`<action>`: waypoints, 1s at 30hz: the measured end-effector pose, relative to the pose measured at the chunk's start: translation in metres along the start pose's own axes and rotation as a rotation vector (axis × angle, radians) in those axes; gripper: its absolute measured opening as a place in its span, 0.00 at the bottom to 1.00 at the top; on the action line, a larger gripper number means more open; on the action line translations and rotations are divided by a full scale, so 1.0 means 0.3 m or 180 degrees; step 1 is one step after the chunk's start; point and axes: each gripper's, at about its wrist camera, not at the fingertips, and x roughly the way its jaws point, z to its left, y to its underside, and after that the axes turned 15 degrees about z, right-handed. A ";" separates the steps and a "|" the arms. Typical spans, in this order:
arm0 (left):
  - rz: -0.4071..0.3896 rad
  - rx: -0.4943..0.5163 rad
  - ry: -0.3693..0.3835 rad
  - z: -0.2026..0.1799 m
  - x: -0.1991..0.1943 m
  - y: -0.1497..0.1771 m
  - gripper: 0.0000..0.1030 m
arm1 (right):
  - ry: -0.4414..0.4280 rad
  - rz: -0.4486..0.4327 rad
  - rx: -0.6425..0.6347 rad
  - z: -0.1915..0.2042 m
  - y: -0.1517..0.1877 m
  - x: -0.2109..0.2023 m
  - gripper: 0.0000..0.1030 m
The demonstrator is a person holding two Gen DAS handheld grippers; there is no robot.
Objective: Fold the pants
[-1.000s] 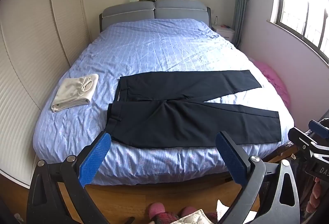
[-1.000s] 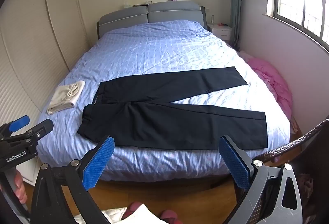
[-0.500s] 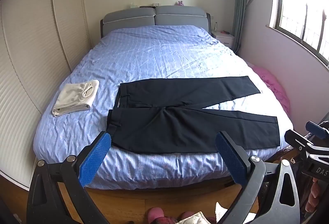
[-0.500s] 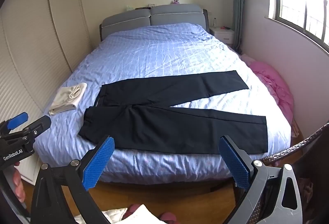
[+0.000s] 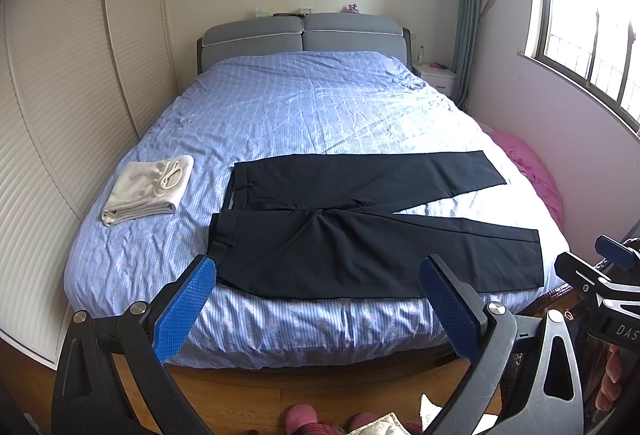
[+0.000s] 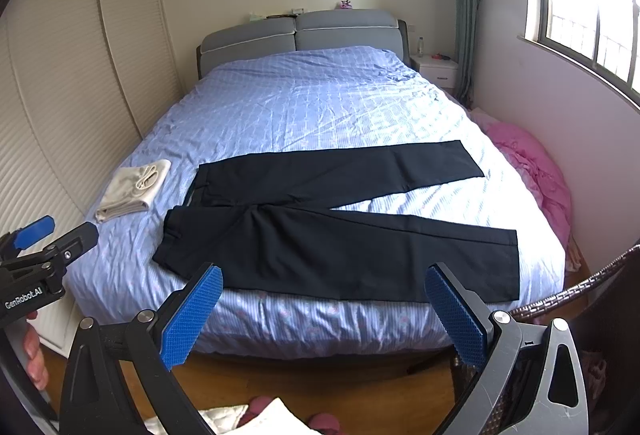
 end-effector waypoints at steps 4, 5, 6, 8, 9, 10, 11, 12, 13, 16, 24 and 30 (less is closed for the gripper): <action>0.0010 -0.0028 0.0011 0.005 0.001 0.003 1.00 | 0.0001 -0.0003 0.0003 0.000 0.001 0.000 0.99; 0.0013 -0.0031 0.0014 0.008 0.002 0.003 1.00 | 0.0002 -0.0002 0.0003 0.001 0.000 0.000 0.99; 0.0012 -0.0032 0.0018 0.010 0.002 0.004 1.00 | 0.0001 -0.0002 0.0002 0.000 0.000 0.000 0.99; 0.0003 -0.0023 0.0011 0.006 0.001 0.001 1.00 | 0.0002 -0.0004 0.0002 0.002 -0.001 0.000 0.99; -0.0001 -0.0021 0.0012 0.013 0.002 0.003 1.00 | 0.0002 -0.0007 0.0002 0.003 0.000 -0.001 0.99; -0.0008 -0.0015 0.0012 0.015 0.002 0.003 1.00 | 0.0002 -0.0012 0.0000 0.005 0.001 -0.001 0.99; -0.0017 -0.0008 0.0011 0.015 0.001 0.003 1.00 | 0.0002 -0.0016 -0.0001 0.005 0.002 -0.002 0.99; -0.0024 -0.0003 0.0009 0.016 0.001 0.006 1.00 | 0.0003 -0.0021 -0.0001 0.004 0.002 -0.003 0.99; -0.0032 0.0000 0.0007 0.016 0.000 0.007 1.00 | 0.0003 -0.0025 -0.0003 0.007 0.001 -0.004 0.99; -0.0047 -0.0005 0.0011 0.019 -0.001 0.007 1.00 | 0.0001 -0.0034 0.0002 0.009 0.001 -0.004 0.99; -0.0059 -0.0010 0.0042 0.038 -0.002 0.008 1.00 | 0.0010 -0.0028 0.0000 0.014 -0.003 -0.003 0.99; -0.0068 0.0009 0.0062 0.040 0.000 0.007 1.00 | 0.0012 -0.0030 -0.0004 0.011 -0.001 -0.003 0.99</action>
